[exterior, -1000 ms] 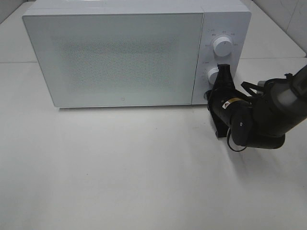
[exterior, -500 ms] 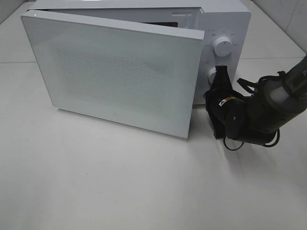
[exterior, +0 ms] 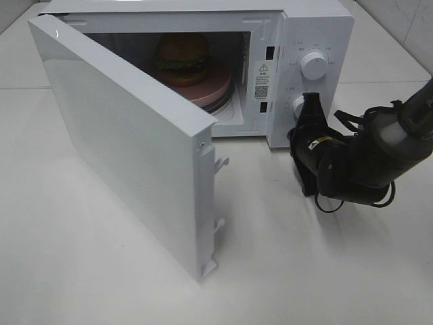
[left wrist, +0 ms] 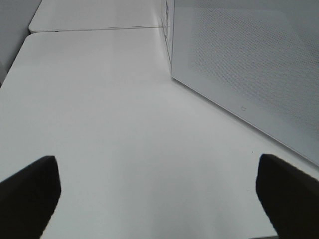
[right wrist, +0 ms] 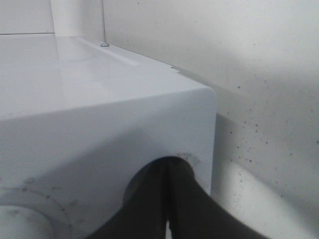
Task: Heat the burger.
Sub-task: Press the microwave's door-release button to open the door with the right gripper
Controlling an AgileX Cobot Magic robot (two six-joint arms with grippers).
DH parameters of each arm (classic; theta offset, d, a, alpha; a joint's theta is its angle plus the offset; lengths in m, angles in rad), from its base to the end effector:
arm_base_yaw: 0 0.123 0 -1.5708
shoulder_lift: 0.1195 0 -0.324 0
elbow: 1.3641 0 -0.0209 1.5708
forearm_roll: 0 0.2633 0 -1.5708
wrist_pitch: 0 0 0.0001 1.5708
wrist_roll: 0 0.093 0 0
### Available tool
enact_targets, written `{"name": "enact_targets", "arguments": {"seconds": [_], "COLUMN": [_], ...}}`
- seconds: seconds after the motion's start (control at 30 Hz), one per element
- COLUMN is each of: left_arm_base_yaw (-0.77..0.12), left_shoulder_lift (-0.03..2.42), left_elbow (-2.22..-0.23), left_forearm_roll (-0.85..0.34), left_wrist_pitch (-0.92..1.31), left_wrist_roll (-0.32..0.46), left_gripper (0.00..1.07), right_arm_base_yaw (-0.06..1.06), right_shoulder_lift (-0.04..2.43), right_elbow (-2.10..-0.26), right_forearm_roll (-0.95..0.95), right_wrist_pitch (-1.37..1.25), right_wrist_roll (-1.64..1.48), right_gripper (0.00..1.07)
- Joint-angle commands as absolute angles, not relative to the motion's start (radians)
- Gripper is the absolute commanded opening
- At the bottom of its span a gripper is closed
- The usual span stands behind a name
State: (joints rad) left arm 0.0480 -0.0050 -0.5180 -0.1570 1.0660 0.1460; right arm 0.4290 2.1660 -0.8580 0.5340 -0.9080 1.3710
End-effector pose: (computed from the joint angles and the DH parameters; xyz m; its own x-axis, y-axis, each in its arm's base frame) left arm -0.0345 -0.0144 0.2878 -0.4287 0.0484 -0.9022 0.1056 0.9944 0.0031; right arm 0.3803 0.1330 0.0953 0.0084 0.9999 -0.0120 0.3455 0.0083 0.9384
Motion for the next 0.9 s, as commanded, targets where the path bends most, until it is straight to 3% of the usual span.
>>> {"name": "enact_targets", "arguments": {"seconds": [0.03,0.57,0.9], "left_arm_base_yaw": [0.053,0.053,0.053], "left_shoulder_lift": [-0.008,-0.008,-0.008], "left_elbow": [-0.516,-0.516,-0.516], "left_forearm_roll": [-0.167,-0.167,-0.167], "left_wrist_pitch": [1.069,1.069,1.069], "left_wrist_roll": [0.141,0.141,0.141], "left_gripper": [1.0,1.0,1.0], "right_arm_base_yaw": [0.39,0.39,0.39], "right_shoulder_lift": [2.152,2.117,2.038], "right_elbow": [-0.971,-0.962,-0.833], "right_forearm_roll": [0.481,0.428,0.374], "right_wrist_pitch": [-1.341,-1.087,-0.867], "right_wrist_roll": [1.348,1.353,1.343], "right_gripper": [0.0,0.0,0.0]}}
